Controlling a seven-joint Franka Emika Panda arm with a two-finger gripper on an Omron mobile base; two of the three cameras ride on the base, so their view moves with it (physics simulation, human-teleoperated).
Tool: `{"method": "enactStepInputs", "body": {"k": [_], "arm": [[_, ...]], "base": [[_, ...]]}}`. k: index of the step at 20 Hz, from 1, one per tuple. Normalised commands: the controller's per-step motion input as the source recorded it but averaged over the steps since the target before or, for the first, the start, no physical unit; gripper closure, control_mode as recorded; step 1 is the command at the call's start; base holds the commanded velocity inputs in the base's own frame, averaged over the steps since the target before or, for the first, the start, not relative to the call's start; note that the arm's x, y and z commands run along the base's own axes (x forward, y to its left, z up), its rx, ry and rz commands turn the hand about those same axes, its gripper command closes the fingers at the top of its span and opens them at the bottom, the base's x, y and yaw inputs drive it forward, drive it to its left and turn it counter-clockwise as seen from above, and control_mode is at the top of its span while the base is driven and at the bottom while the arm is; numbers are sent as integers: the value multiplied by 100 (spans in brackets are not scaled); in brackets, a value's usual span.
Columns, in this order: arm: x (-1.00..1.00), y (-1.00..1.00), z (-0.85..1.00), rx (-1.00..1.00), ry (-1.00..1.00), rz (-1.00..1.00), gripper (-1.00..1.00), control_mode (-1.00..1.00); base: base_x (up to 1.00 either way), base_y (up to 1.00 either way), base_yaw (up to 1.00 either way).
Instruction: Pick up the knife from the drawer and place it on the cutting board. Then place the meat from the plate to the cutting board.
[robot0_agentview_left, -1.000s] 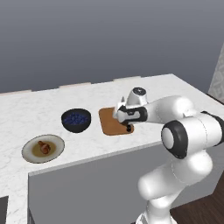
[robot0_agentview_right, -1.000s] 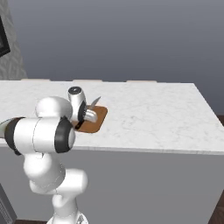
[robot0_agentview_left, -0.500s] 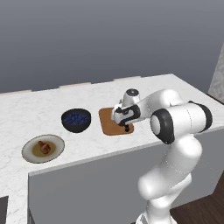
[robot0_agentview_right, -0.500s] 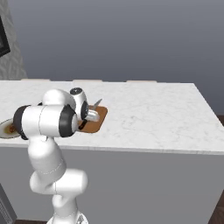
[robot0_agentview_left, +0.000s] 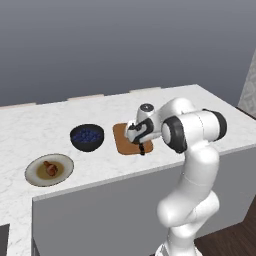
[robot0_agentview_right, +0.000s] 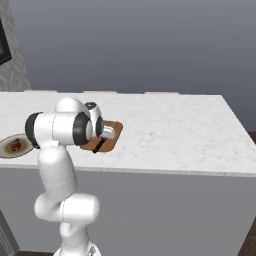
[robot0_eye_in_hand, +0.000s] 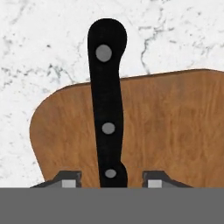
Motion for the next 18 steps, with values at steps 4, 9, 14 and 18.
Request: {"method": "enactStepInputs", "body": {"k": [4, 9, 14, 18], "arm": [[4, 0, 6, 0, 0, 0, -100, -100], [-55, 32, 81, 0, -3, 3, -100, -100], [-98, 78, 97, 0, 0, 21, -100, -100], [-100, 91, 68, 0, 2, 34, -100, -100]], "base": [[0, 0, 0], [0, 0, 0], [0, 0, 0], [0, 0, 0]]}}
